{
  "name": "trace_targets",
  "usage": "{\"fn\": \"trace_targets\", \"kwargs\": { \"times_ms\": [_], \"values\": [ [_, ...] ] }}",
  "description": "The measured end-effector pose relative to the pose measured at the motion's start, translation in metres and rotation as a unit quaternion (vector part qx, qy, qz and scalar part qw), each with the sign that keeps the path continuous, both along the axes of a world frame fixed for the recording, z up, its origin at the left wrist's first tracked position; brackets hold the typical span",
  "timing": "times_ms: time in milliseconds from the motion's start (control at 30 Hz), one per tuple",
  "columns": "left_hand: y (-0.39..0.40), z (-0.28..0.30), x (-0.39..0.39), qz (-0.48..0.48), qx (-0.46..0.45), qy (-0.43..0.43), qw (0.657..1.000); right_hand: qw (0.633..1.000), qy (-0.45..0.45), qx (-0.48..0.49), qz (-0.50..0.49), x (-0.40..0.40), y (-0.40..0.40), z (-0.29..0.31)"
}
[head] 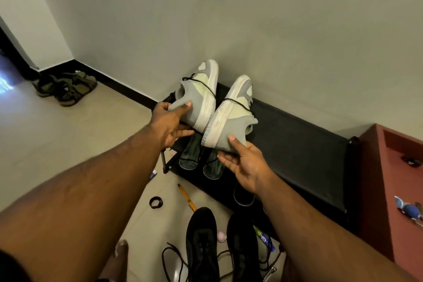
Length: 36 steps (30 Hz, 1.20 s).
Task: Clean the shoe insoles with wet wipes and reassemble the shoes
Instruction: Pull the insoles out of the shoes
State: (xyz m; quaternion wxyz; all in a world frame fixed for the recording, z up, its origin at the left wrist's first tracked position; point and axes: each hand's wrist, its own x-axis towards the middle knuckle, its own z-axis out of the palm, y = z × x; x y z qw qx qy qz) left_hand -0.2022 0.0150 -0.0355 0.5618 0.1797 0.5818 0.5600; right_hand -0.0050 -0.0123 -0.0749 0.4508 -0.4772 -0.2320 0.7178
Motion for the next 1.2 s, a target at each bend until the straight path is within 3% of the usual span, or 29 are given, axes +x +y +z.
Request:
{"fn": "trace_targets", "kwargs": {
  "times_ms": [100, 233, 333, 433, 633, 900, 1100, 1200],
  "values": [
    [-0.005, 0.013, 0.007, -0.015, 0.025, 0.056, 0.998, 0.999, -0.031, 0.043, -0.011, 0.01, -0.005, 0.008],
    [-0.03, 0.031, 0.008, 0.004, 0.073, 0.115, 0.991, 0.97, -0.194, 0.136, 0.057, 0.019, -0.018, 0.03],
    [-0.058, 0.044, -0.005, 0.025, 0.108, 0.163, 0.98, 0.941, -0.264, 0.192, 0.084, 0.009, -0.027, 0.055],
    [-0.089, 0.045, -0.04, 0.048, 0.127, 0.243, 0.961, 0.903, -0.33, 0.252, 0.114, -0.02, -0.035, 0.076],
    [-0.151, 0.017, -0.137, 0.089, 0.088, 0.44, 0.889, 0.807, -0.433, 0.354, 0.189, -0.119, -0.046, 0.091],
    [-0.181, -0.112, -0.229, 0.185, -0.017, 0.473, 0.861, 0.701, -0.523, 0.367, 0.316, -0.253, -0.038, -0.008],
    [-0.18, -0.209, -0.273, 0.238, -0.129, 0.459, 0.846, 0.675, -0.549, 0.323, 0.372, -0.326, -0.019, -0.117],
    [-0.181, -0.252, -0.287, 0.256, -0.182, 0.433, 0.845, 0.683, -0.532, 0.304, 0.396, -0.344, -0.015, -0.164]
  ]
}}
